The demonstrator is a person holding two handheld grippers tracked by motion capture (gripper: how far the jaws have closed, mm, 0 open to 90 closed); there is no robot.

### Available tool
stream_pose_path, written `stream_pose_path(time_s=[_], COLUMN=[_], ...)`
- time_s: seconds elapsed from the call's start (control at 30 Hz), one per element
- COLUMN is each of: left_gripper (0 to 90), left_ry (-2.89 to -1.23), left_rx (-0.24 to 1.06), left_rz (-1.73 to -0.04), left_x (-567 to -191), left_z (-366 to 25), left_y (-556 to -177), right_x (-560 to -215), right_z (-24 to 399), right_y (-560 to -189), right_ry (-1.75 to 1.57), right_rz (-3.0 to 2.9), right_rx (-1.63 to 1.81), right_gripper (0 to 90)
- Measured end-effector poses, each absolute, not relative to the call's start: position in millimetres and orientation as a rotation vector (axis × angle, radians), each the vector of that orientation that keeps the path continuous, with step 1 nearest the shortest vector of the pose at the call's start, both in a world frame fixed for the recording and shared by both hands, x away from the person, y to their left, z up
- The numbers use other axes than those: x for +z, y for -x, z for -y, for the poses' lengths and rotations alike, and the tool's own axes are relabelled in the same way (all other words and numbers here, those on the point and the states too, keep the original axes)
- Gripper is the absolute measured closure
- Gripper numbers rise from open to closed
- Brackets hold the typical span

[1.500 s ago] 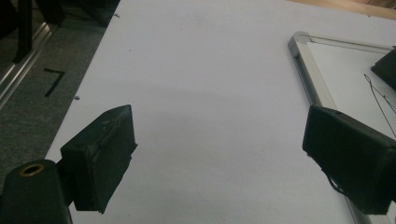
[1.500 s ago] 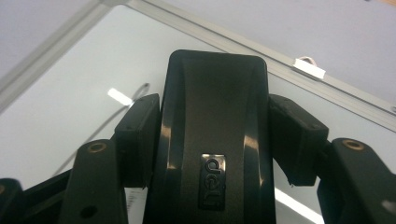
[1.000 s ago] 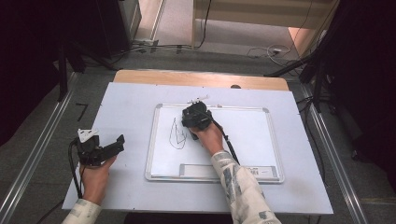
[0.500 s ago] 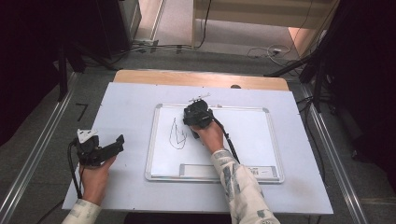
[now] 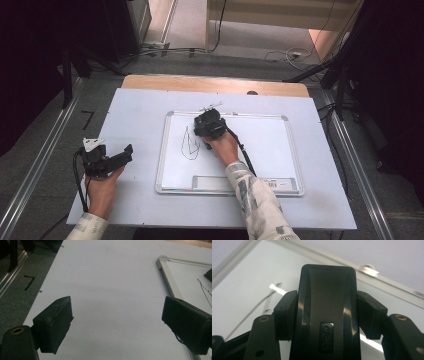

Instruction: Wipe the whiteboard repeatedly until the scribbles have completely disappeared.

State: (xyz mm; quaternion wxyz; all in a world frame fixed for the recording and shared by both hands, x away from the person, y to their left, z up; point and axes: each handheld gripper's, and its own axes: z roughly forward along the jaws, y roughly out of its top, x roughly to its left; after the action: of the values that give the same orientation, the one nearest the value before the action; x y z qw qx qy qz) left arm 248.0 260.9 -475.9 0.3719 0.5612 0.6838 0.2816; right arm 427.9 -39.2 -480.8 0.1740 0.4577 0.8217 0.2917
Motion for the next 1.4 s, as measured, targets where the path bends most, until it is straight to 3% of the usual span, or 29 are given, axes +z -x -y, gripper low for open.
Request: stream_pose_path(time_s=[0.3, 0.87, 1.27, 1.4], left_gripper=[9.9, 9.9, 10.0, 9.9], left_ry=[-1.428, -1.440, -1.428, -1.433], left_rx=[0.726, 0.722, 0.724, 0.728], left_rz=[-1.757, -1.743, -1.753, -1.754], left_x=[-476, -475, -476, -475], left_z=[-261, -257, -262, -260], left_y=[-247, -250, -246, -246], right_x=[-481, -484, -482, -482], right_z=[46, -17, 36, 31], right_y=[-428, -387, -426, -426], right_ry=[-1.329, -1.141, -1.289, -1.284], right_rz=[-2.296, -2.424, -2.313, -2.302], right_rx=[0.805, 0.853, 0.819, 0.807], right_gripper=[37.1, 37.0, 36.7, 36.9])
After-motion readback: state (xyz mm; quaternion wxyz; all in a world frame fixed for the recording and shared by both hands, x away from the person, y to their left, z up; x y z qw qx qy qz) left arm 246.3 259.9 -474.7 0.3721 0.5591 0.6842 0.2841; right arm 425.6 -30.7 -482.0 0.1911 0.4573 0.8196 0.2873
